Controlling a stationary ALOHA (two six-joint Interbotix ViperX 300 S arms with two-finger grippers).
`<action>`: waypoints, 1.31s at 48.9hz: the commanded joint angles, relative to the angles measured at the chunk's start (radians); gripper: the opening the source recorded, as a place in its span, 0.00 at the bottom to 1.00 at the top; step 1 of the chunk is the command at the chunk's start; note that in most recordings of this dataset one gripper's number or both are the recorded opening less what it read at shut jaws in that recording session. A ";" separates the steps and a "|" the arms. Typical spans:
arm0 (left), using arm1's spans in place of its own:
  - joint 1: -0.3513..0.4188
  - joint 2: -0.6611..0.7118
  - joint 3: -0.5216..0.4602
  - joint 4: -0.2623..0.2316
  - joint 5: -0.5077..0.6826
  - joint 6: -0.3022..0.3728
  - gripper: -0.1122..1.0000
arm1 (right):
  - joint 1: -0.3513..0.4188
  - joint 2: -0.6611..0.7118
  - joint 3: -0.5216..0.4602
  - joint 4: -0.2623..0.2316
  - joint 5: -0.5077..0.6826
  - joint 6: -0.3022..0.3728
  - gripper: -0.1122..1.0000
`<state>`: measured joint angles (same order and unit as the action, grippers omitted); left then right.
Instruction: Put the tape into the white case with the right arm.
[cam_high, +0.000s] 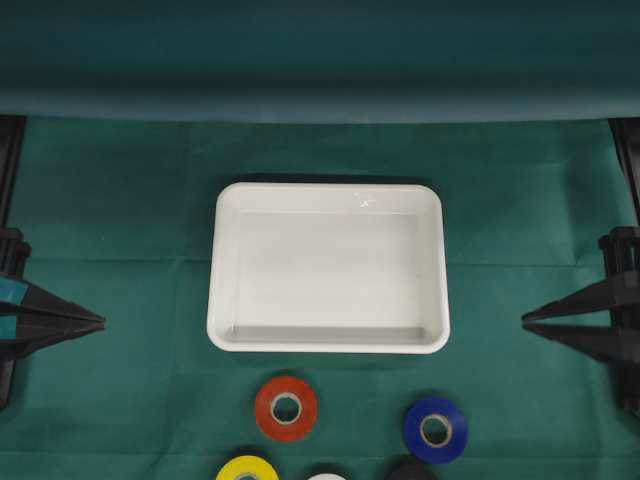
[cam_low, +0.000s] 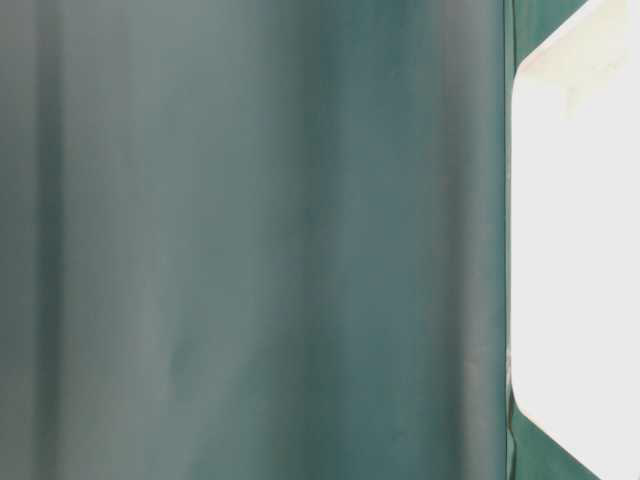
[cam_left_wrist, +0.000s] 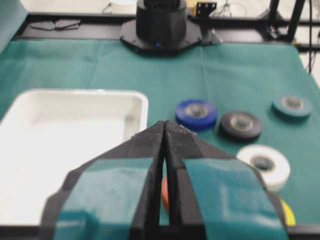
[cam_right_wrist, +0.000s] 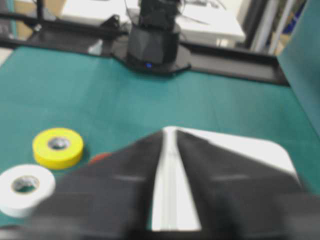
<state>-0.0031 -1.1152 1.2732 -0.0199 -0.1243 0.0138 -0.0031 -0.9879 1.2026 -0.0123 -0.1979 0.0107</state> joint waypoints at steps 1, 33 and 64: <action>-0.002 -0.031 0.014 -0.002 0.043 0.003 0.10 | 0.000 0.000 -0.011 -0.009 -0.003 0.000 0.16; -0.003 -0.166 0.124 -0.002 0.295 0.008 0.10 | -0.002 0.028 -0.009 -0.005 0.143 0.015 0.88; -0.003 -0.167 0.132 -0.002 0.285 0.005 0.10 | 0.000 0.064 -0.040 -0.009 0.410 0.178 0.88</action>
<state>-0.0031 -1.2901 1.4159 -0.0199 0.1718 0.0184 -0.0031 -0.9296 1.1873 -0.0199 0.2148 0.1871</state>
